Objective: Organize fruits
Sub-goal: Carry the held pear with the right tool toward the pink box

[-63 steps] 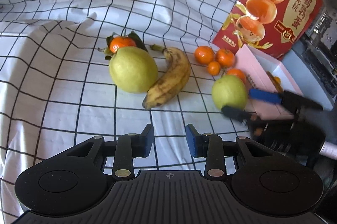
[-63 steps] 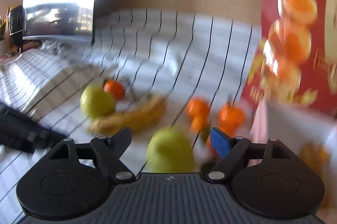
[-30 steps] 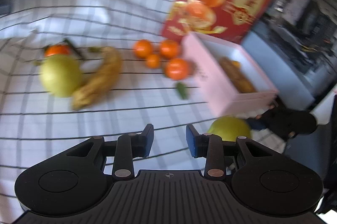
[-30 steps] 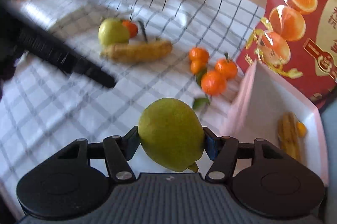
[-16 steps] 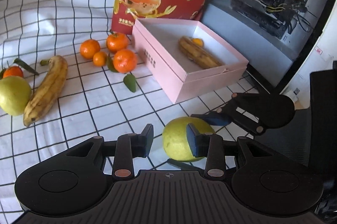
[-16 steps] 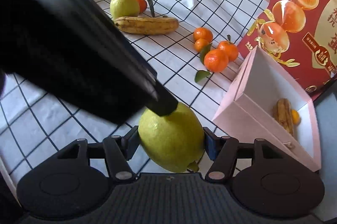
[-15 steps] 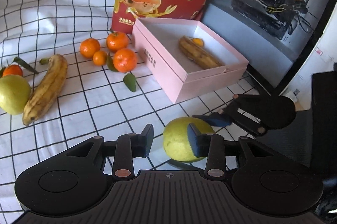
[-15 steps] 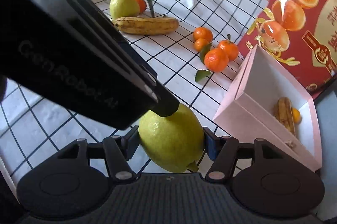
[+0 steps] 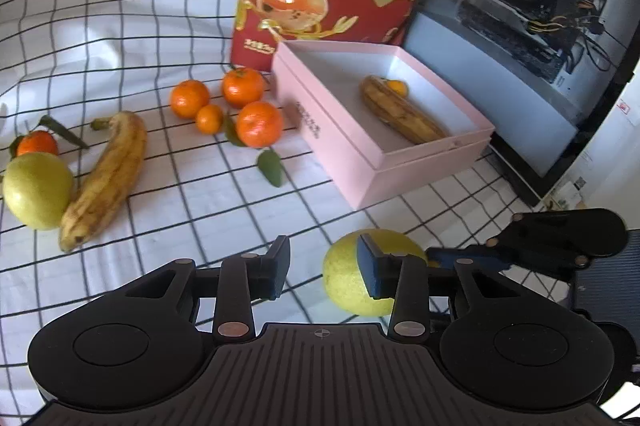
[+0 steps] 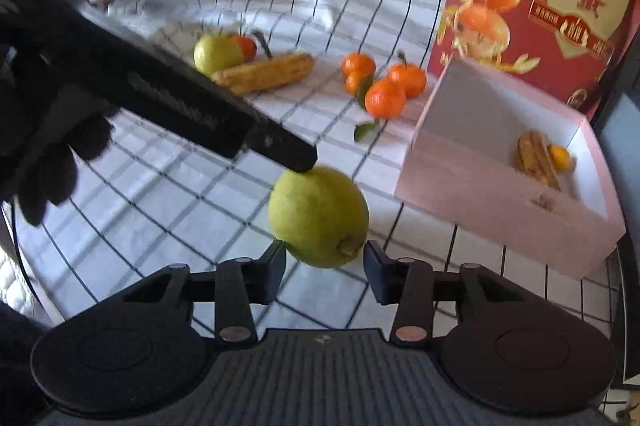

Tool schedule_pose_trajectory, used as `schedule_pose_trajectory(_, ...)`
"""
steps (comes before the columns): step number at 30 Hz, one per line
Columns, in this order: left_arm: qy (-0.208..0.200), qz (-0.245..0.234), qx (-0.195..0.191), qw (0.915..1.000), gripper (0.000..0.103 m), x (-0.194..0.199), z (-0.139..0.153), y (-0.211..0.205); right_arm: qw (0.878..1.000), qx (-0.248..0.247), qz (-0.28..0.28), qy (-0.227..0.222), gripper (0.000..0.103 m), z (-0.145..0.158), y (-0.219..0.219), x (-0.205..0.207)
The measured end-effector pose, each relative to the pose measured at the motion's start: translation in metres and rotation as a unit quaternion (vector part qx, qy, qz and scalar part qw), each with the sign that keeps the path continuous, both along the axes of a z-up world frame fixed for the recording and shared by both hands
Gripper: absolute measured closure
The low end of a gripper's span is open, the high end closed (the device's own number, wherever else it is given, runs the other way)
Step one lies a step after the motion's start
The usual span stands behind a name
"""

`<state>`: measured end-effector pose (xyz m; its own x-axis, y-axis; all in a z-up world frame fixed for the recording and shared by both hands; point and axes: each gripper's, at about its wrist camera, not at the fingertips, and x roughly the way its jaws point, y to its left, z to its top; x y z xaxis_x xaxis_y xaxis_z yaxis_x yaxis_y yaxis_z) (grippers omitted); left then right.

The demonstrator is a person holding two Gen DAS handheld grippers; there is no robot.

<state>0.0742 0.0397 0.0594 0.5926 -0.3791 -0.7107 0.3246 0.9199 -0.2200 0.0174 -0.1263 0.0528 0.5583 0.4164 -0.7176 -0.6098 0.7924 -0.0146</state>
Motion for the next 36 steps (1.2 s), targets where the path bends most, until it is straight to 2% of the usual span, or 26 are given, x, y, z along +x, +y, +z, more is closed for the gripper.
schedule_pose_trajectory(10, 0.008, 0.041, 0.013, 0.999, 0.065, -0.005, -0.009, 0.028, 0.999, 0.039, 0.008, -0.033, 0.062, 0.013, 0.026, 0.002)
schedule_pose_trajectory(17, -0.002, 0.052, -0.013, 0.9985, 0.065, -0.011, -0.005, 0.041, 0.997, 0.026, 0.031, -0.064, 0.061, 0.016, 0.049, 0.002)
schedule_pose_trajectory(22, 0.007, 0.043, -0.005, 0.999, 0.065, -0.009, -0.009, 0.035, 0.997, 0.018, 0.027, -0.067, 0.057, 0.013, 0.048, 0.006)
schedule_pose_trajectory(27, 0.008, 0.042, -0.004, 0.9991, 0.066, -0.007, -0.011, 0.035, 0.999, 0.018, -0.007, -0.046, 0.054, 0.004, 0.039, 0.014)
schedule_pose_trajectory(28, 0.009, 0.042, -0.004, 0.9991, 0.066, -0.006, -0.011, 0.035, 0.999, 0.024, -0.012, -0.043, 0.05, 0.002, 0.036, 0.015)
schedule_pose_trajectory(33, 0.014, 0.039, -0.004, 0.9991, 0.066, -0.007, -0.013, 0.037, 0.997, 0.062, -0.033, -0.012, 0.044, -0.002, 0.03, 0.025)
schedule_pose_trajectory(36, 0.012, 0.054, -0.009, 0.9984, 0.066, -0.008, -0.011, 0.044, 0.996, 0.084, -0.039, 0.015, 0.042, -0.007, 0.029, 0.036)
